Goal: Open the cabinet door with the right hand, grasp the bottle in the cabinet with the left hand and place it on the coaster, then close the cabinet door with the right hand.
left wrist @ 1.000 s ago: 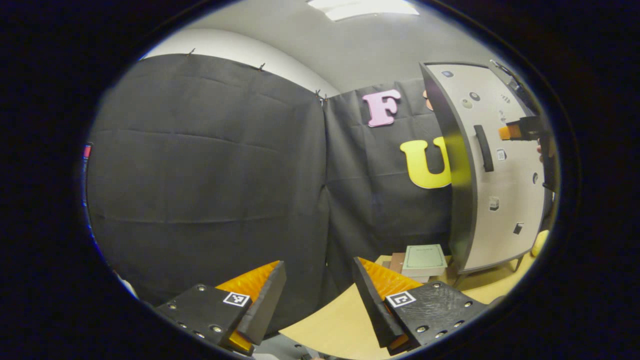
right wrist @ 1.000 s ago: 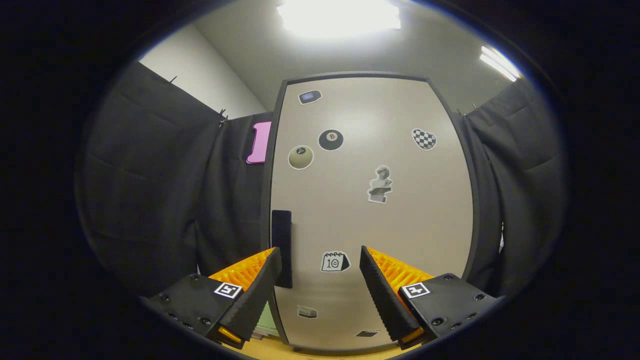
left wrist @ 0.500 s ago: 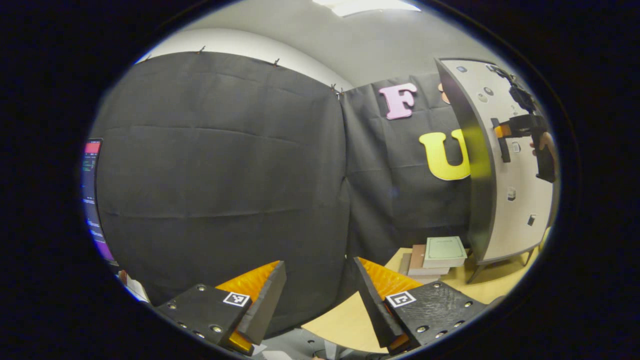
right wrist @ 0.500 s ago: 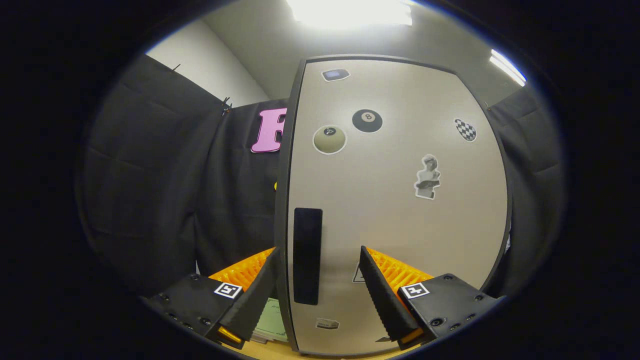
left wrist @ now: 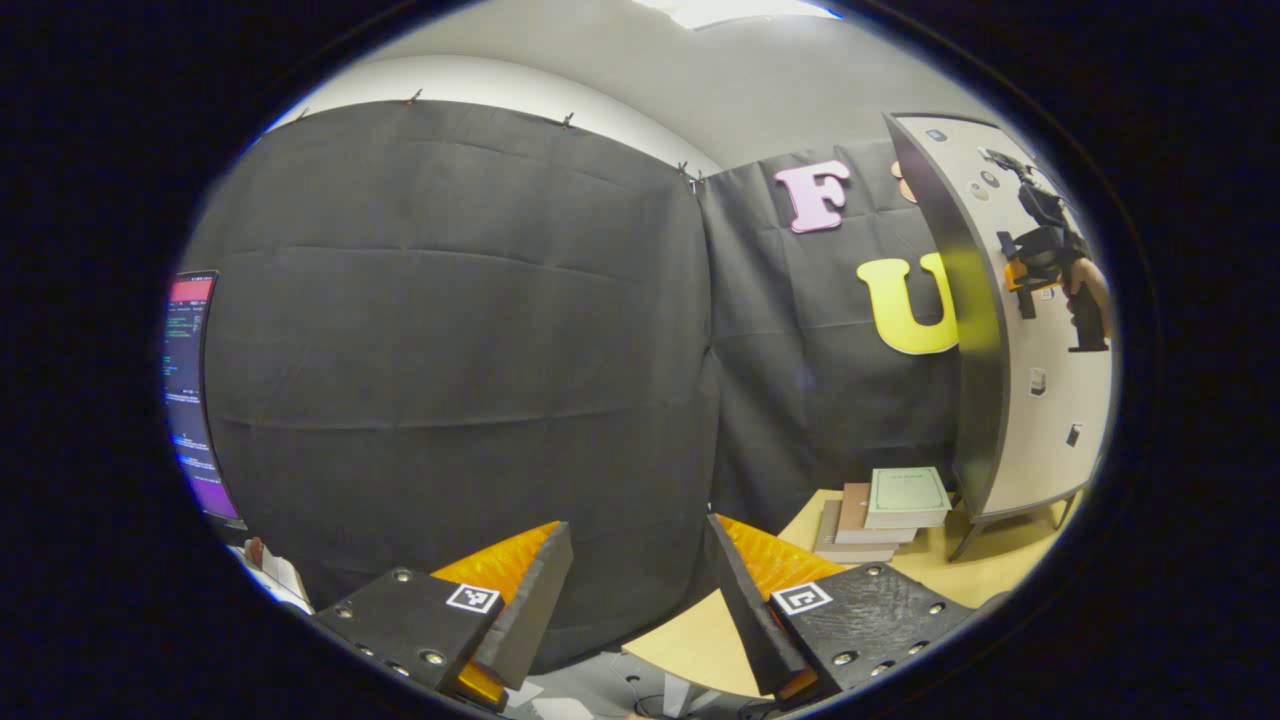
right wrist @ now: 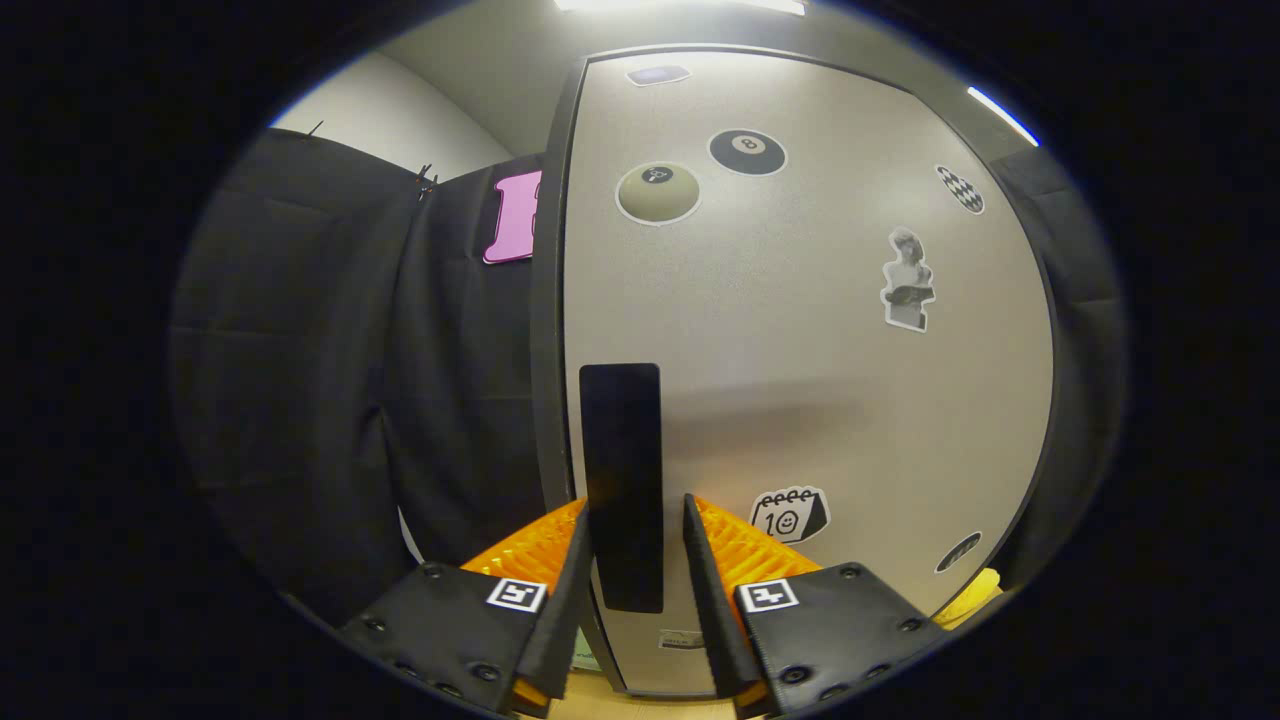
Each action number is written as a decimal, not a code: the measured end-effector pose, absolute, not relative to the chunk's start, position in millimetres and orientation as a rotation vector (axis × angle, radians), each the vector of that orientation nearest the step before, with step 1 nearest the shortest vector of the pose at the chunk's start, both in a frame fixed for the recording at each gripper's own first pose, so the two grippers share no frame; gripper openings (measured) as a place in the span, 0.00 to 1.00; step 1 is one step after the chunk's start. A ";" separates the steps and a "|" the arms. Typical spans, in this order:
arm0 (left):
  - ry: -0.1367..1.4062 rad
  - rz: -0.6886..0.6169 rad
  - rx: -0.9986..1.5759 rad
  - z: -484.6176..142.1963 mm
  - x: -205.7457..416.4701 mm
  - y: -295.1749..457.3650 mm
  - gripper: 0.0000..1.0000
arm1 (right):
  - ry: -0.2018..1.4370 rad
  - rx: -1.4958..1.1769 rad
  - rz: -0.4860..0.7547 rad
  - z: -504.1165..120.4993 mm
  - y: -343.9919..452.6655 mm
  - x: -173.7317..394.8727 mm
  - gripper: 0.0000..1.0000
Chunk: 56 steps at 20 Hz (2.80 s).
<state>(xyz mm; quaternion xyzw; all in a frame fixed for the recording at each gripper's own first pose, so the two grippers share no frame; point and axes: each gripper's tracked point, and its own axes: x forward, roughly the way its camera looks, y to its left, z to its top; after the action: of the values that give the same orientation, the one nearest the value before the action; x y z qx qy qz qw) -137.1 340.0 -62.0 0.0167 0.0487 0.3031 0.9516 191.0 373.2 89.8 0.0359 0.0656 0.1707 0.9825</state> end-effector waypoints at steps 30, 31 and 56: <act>-0.003 0.229 0.095 -8.5 -131.7 275.5 0.81 | 0.190 0.026 0.775 94.5 333.6 118.6 0.15; -0.013 0.215 0.100 -6.0 -133.4 273.0 0.81 | 0.185 0.027 0.790 94.8 333.2 117.9 0.15; -0.031 -0.110 0.075 3.2 -121.5 160.7 0.81 | 0.185 0.041 0.949 95.5 292.7 117.8 0.15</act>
<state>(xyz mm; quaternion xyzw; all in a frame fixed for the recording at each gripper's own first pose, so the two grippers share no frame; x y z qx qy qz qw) -121.5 160.7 3.2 0.0374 -0.0154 -0.0549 0.9977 117.8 292.7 95.5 0.0197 0.0887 0.4563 0.8852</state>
